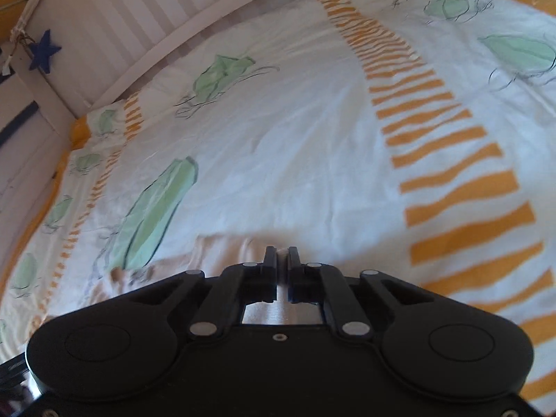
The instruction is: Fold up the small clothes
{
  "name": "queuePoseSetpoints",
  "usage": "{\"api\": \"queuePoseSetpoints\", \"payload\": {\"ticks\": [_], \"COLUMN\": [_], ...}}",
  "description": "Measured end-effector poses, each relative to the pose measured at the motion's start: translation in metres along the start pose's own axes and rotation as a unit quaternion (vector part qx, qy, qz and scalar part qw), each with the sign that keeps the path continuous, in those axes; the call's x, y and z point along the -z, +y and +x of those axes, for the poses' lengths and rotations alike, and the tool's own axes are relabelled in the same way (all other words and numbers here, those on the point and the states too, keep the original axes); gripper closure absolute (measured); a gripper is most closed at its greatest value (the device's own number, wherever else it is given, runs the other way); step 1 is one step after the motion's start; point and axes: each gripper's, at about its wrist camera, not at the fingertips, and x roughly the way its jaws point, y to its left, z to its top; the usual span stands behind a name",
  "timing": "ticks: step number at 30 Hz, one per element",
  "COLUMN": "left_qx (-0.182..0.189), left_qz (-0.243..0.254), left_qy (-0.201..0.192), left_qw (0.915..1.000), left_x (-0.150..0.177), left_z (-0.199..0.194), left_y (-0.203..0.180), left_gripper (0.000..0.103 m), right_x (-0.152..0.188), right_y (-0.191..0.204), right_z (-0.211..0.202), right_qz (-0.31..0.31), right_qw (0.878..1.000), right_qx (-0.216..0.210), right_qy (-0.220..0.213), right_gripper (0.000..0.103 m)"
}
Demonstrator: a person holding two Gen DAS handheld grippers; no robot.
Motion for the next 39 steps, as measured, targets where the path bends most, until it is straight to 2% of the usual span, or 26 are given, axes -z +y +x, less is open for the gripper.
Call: {"api": "queuePoseSetpoints", "payload": {"ticks": [6,7,9,12,14,15,16,18,21,27,30,34,36,37,39], "left_qx": [-0.016,-0.016,-0.017,-0.015,-0.015,-0.016,-0.017,-0.019,-0.018,-0.018,-0.017,-0.013,-0.012,-0.011,-0.008], "left_qz": [-0.008,-0.013,-0.015,-0.014,-0.012,-0.010,-0.009,-0.008,-0.010,-0.011,-0.013,-0.015,-0.014,-0.015,-0.015], "left_qy": [0.036,0.041,0.047,0.052,0.055,0.056,0.056,0.058,0.061,0.066,0.068,0.070,0.071,0.071,0.072], "left_qw": [0.9992,0.9990,0.9986,0.9984,0.9983,0.9983,0.9982,0.9981,0.9979,0.9976,0.9975,0.9973,0.9973,0.9973,0.9972], "left_x": [0.009,0.010,0.010,0.011,0.010,0.010,0.010,0.009,0.008,0.006,0.006,0.005,0.006,0.006,0.006], "left_z": [0.025,0.028,0.031,0.032,0.033,0.034,0.034,0.033,0.033,0.035,0.035,0.035,0.033,0.033,0.034], "left_y": [0.002,0.003,0.006,0.009,0.009,0.008,0.008,0.007,0.008,0.007,0.007,0.009,0.011,0.012,0.014], "left_gripper": [0.097,0.097,0.097,0.097,0.097,0.097,0.097,0.097,0.097,0.096,0.097,0.096,0.096,0.096,0.095], "right_x": [-0.003,-0.003,-0.001,0.004,0.012,0.017,0.024,0.038,0.064,0.110,0.118,0.113,0.109,0.108,0.107], "right_y": [-0.010,-0.011,-0.013,-0.014,-0.008,-0.006,-0.004,0.000,0.012,0.046,0.054,0.044,0.029,0.018,0.001], "right_z": [0.024,0.025,0.017,-0.007,-0.024,-0.031,-0.038,-0.047,-0.063,-0.074,-0.060,-0.050,-0.050,-0.052,-0.060], "right_qz": [-0.025,-0.033,-0.043,-0.047,-0.053,-0.050,-0.046,-0.043,-0.065,-0.151,-0.177,-0.148,-0.116,-0.089,-0.048], "right_qw": [0.998,0.997,0.995,0.996,0.997,0.998,0.999,0.999,0.998,0.988,0.983,0.985,0.985,0.987,0.992], "right_qx": [0.059,0.071,0.088,0.078,0.060,0.044,0.023,0.002,-0.001,0.018,0.056,0.086,0.128,0.133,0.113], "right_qy": [0.019,0.016,0.002,-0.016,-0.016,-0.014,-0.012,-0.008,-0.009,0.004,0.006,-0.016,-0.027,-0.027,-0.024], "right_gripper": [0.091,0.088,0.083,0.082,0.069,0.054,0.044,0.044,0.044,0.043,0.043,0.044,0.045,0.045,0.045]}}
